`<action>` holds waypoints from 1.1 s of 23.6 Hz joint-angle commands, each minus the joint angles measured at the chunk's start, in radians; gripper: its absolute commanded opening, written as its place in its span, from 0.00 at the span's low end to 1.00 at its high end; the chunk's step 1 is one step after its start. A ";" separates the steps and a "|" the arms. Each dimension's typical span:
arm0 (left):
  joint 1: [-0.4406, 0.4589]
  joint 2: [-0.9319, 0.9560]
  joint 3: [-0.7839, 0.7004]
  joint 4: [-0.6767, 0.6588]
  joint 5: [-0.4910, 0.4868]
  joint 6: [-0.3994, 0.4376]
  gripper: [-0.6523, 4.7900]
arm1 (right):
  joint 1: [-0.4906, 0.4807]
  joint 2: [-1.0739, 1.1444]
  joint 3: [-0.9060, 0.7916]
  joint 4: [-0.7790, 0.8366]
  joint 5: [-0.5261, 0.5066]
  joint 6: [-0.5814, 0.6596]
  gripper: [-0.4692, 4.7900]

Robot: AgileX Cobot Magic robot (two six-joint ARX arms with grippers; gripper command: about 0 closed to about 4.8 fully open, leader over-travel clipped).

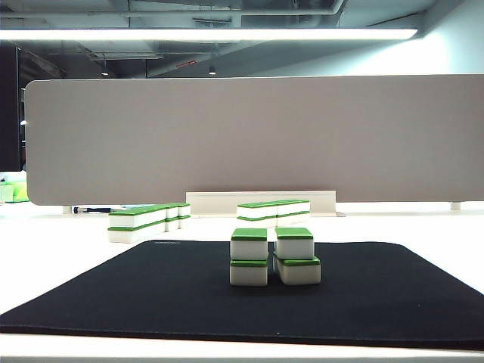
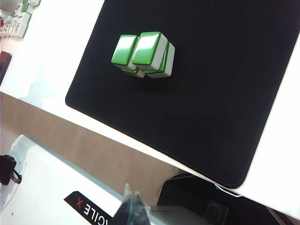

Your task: Take a mahjong tile from the mahjong wall and then place it on the table close to you.

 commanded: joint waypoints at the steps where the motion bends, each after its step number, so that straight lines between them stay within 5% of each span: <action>1: -0.002 0.001 0.002 -0.013 0.027 -0.010 0.11 | 0.001 -0.001 0.003 0.013 0.000 -0.003 0.09; 13: -0.002 0.001 0.002 -0.013 0.027 -0.010 0.11 | 0.001 -0.001 0.003 0.024 0.010 -0.047 0.09; 17: -0.002 0.001 0.002 -0.013 0.027 -0.010 0.11 | 0.000 -0.001 0.003 0.184 0.063 -0.071 0.09; 24: -0.002 0.001 0.002 -0.013 0.027 -0.010 0.11 | 0.002 0.000 0.001 0.518 0.263 -0.076 0.09; 26: -0.002 0.001 0.002 -0.013 0.027 -0.010 0.11 | 0.002 -0.003 -0.008 0.592 0.403 -0.079 0.09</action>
